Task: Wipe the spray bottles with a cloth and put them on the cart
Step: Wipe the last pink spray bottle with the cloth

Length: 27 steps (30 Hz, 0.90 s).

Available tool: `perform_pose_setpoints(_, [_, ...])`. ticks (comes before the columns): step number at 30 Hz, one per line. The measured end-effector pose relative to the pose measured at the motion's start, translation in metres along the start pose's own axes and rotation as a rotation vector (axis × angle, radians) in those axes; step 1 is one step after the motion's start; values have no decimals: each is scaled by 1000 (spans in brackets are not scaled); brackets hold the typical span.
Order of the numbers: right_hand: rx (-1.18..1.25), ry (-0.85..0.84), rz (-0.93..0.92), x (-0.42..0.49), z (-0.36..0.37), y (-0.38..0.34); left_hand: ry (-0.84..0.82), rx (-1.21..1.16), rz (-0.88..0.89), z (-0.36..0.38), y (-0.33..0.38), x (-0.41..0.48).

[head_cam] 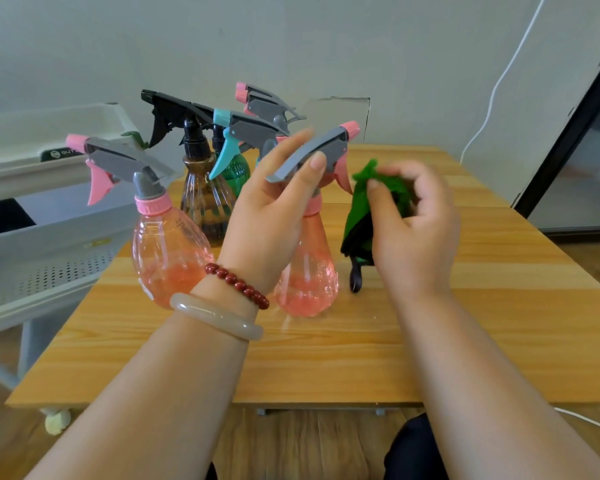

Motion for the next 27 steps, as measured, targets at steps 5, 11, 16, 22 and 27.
perform_pose_setpoints(5, [-63,91,-233,4,-4,-48,-5,-5,33,1,4,-6])
perform_pose_setpoints(11, [-45,-85,-323,-12,29,-57,12,-18,45,-3,3,-6])
perform_pose_setpoints(16, [-35,33,-184,-2,14,-44,0,8,55,3,9,-7])
perform_pose_setpoints(22, [-59,-104,-282,-8,26,-53,35,13,29,-1,8,-9])
perform_pose_setpoints(27, [-4,-56,-163,-9,20,-40,44,-7,11,1,7,-8])
Point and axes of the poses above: each hand's wrist, its own x-axis towards the middle knuckle, its own z-axis out of the palm, y = z × x, the point moved 10 cm from there along x, towards the middle knuckle, and after that the axes turned 6 degrees about -y, right-handed, at the moved point
